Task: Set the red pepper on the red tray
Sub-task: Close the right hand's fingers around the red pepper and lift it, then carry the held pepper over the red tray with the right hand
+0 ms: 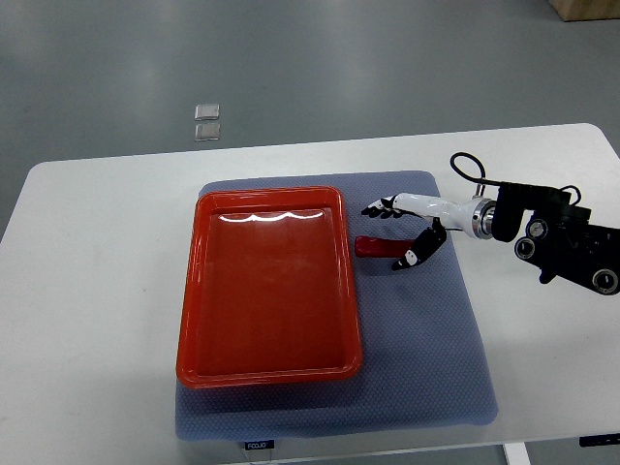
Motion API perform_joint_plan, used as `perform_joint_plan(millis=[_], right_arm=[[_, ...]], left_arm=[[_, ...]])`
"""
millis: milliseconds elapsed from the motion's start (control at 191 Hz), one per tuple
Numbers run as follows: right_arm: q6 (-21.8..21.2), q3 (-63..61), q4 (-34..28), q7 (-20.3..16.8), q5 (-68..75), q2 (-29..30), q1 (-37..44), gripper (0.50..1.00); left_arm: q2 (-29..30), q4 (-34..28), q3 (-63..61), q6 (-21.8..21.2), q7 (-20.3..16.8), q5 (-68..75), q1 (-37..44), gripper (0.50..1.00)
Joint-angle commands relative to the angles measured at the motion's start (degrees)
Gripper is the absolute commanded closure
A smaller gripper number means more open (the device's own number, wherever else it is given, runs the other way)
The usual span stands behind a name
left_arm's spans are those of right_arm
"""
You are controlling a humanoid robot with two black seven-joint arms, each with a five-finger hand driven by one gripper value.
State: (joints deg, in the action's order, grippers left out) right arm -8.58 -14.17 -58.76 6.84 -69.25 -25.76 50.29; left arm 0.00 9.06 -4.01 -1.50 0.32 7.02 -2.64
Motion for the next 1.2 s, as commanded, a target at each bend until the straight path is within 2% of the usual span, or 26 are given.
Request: perform_joint_plan(millis=[0,209,267,325,387,445,550,597,649,654,696,874,1194], right_arm=[[0.76,0.01,-0.04,-0.16,-0.01,0.36,-0.54,0.593],[1.82,0.01,-0.04,-0.16,-0.01,0.62,-0.98,0.615],[1.90,0.01,-0.04,-0.16,-0.01,0.54,-0.98,0.648],[1.90,0.01,-0.04,-0.16,-0.09,0.62,-0.98,0.701],[2.26,0.10,-0.04,-0.16,-0.09,0.71,-1.07,0.732],[2.34,0.19,-0.04,-0.16,-0.27,0.71,-1.15,0.787],[2.34,0.19,-0.04,-0.07,-0.80,0.71,-1.24,0.820],[2.34,0.19,-0.04,0.02,-1.15,0.71,-1.33,0.869],[2.34,0.19,-0.04,0.02,-1.15,0.71,-1.33,0.869],[2.34,0.19,-0.04,0.02,-1.41,0.63,-1.24,0.958],[2.34,0.19,-0.04,0.02,-1.59,0.45,-1.07,0.998],[2.08,0.10,-0.13,0.11,-1.24,-0.87,0.87,1.000],[0.76,0.10,-4.52,0.19,-0.45,-4.74,6.58,1.000]], left_arm=[[0.00,-0.01,0.05,0.00,0.03,0.02,0.00,0.500],[0.00,-0.01,0.05,0.00,0.03,0.02,0.00,0.500],[0.00,-0.01,0.05,0.00,0.03,0.02,0.00,0.500],[0.00,-0.01,0.05,0.00,0.03,0.02,0.00,0.500],[0.00,-0.01,0.05,0.00,0.03,0.02,0.00,0.500],[0.00,-0.01,0.05,0.00,0.03,0.02,0.00,0.500],[0.00,-0.01,0.05,0.00,-0.05,0.02,0.00,0.500],[0.00,-0.01,0.05,0.00,0.03,0.02,0.00,0.500],[0.00,-0.01,0.05,0.00,0.03,0.02,0.00,0.500],[0.00,-0.01,0.05,0.00,-0.05,0.02,0.00,0.500],[0.00,-0.01,0.05,0.00,0.03,-0.07,0.00,0.500],[0.00,-0.01,-0.03,0.00,0.03,-0.07,0.00,0.500],[0.00,-0.01,-0.03,0.00,0.03,0.02,0.00,0.500]])
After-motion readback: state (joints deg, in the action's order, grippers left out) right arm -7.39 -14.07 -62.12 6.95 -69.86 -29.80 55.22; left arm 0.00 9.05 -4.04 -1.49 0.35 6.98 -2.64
